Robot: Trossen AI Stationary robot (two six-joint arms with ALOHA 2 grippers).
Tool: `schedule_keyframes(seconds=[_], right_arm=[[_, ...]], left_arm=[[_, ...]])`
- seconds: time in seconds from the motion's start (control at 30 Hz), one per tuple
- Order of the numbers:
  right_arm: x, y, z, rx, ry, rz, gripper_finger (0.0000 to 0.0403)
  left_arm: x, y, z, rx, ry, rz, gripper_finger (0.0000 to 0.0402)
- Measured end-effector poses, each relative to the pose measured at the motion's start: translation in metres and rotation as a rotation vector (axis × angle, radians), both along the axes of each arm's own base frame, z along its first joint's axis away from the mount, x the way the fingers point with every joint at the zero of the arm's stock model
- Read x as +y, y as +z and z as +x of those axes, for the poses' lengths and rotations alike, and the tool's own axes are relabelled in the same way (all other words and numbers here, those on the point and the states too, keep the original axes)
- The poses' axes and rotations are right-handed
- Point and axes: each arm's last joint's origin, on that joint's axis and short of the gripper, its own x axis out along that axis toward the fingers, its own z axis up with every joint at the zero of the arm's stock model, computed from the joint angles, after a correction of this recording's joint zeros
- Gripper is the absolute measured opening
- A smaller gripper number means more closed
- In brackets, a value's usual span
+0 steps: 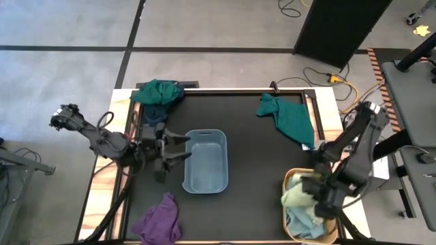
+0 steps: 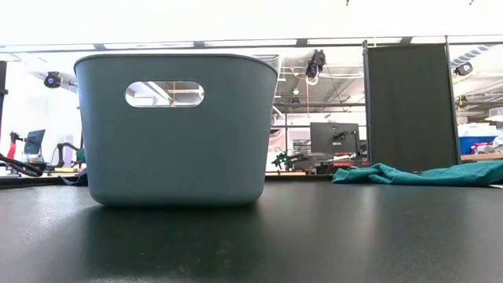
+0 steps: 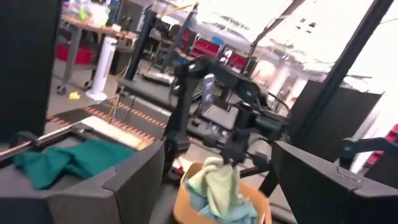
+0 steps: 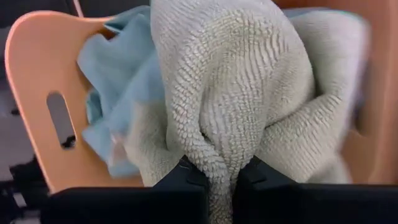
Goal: Sort microfiber towel by color & place in baskets
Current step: Put the light green microfiber cloth into the yellow bin
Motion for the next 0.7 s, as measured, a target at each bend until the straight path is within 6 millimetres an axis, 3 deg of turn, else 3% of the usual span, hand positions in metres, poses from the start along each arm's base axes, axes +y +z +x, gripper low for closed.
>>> schedule_keyframes(seconds=[0.27,0.43,0.57,0.7], right_arm=[[0.039,-0.094,0.021,0.056,0.058,0.129,0.0015],[0.049,-0.138,0.021,0.150,0.109,0.073,0.0055],[0.051,-0.141,0.023,0.224,0.125,0.089,0.0123],[0.056,-0.107,0.027,0.267,0.102,0.168,0.0198]], left_arm=[[0.008,-0.015,-0.012,0.150,0.020,-0.089,0.0281],[0.016,-0.018,-0.025,0.212,0.038,-0.112,0.0281],[0.025,-0.019,-0.040,0.260,0.046,-0.099,0.0281],[0.036,-0.024,-0.058,0.332,0.067,-0.097,0.0281]])
